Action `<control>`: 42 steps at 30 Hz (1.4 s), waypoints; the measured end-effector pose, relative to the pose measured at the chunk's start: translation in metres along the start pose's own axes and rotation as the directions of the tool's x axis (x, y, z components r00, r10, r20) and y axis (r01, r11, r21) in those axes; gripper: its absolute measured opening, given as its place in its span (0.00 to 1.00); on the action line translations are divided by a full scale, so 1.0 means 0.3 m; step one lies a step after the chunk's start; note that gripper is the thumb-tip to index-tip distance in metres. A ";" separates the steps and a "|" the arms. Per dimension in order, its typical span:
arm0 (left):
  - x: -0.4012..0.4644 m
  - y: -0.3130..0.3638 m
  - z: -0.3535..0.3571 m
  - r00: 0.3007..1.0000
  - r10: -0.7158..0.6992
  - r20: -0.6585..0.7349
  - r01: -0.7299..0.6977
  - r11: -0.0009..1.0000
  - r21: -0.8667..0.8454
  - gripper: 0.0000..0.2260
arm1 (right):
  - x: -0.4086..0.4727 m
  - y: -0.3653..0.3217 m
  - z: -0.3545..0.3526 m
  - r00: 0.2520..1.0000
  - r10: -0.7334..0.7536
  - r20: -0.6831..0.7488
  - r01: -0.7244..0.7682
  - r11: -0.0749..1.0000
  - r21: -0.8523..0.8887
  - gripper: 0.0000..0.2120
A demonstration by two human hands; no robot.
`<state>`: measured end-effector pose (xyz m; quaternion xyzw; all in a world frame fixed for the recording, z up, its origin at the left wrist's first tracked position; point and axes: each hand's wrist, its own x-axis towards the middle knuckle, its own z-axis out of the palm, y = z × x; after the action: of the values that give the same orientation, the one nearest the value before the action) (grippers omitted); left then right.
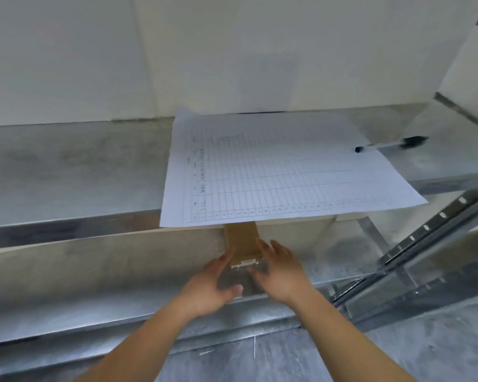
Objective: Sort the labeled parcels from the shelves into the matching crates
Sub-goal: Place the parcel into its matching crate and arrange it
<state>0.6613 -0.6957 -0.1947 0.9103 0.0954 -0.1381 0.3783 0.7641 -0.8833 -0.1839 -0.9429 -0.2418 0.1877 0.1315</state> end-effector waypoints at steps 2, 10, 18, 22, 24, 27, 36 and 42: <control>0.064 0.030 0.024 0.999 -0.031 -0.034 0.033 0.998 0.060 0.39 | 0.054 0.039 0.011 0.999 -0.011 0.038 0.011 1.000 0.019 0.36; 0.160 0.092 0.062 0.974 -0.134 -0.184 0.102 0.979 -0.175 0.15 | 0.148 0.064 0.049 0.994 -0.106 -0.011 0.106 0.972 0.208 0.20; 0.056 0.076 0.112 0.885 -0.338 -0.320 0.230 0.915 -0.331 0.11 | 0.026 0.044 0.075 1.000 0.017 -0.020 -0.005 0.875 0.483 0.26; -0.023 0.070 0.130 0.901 -0.353 -0.254 0.191 0.846 -0.498 0.40 | -0.008 0.057 0.042 0.985 -0.050 0.166 -0.041 0.864 0.502 0.55; -0.060 0.076 0.131 0.935 -0.276 -0.221 0.160 0.887 -0.433 0.50 | -0.024 0.041 0.026 0.974 -0.129 0.187 0.037 0.902 0.431 0.57; -0.109 0.079 0.125 0.942 -0.237 -0.236 0.123 0.902 -0.413 0.50 | -0.052 0.013 0.032 0.969 -0.197 0.149 0.112 0.888 0.445 0.55; -0.357 -0.037 -0.001 0.847 -0.337 -0.410 0.031 0.802 -0.596 0.30 | -0.125 -0.187 0.006 0.894 -0.439 0.084 0.311 0.746 0.589 0.16; -0.615 -0.082 -0.080 0.768 -0.383 -0.514 0.059 0.841 -0.538 0.12 | -0.203 -0.440 0.062 0.832 -0.551 0.072 0.437 0.728 0.528 0.13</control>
<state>0.4847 -0.6742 -0.1350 0.7600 0.3529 0.1427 0.5267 0.6533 -0.7990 -0.1382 -0.7510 -0.4425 0.3052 0.3835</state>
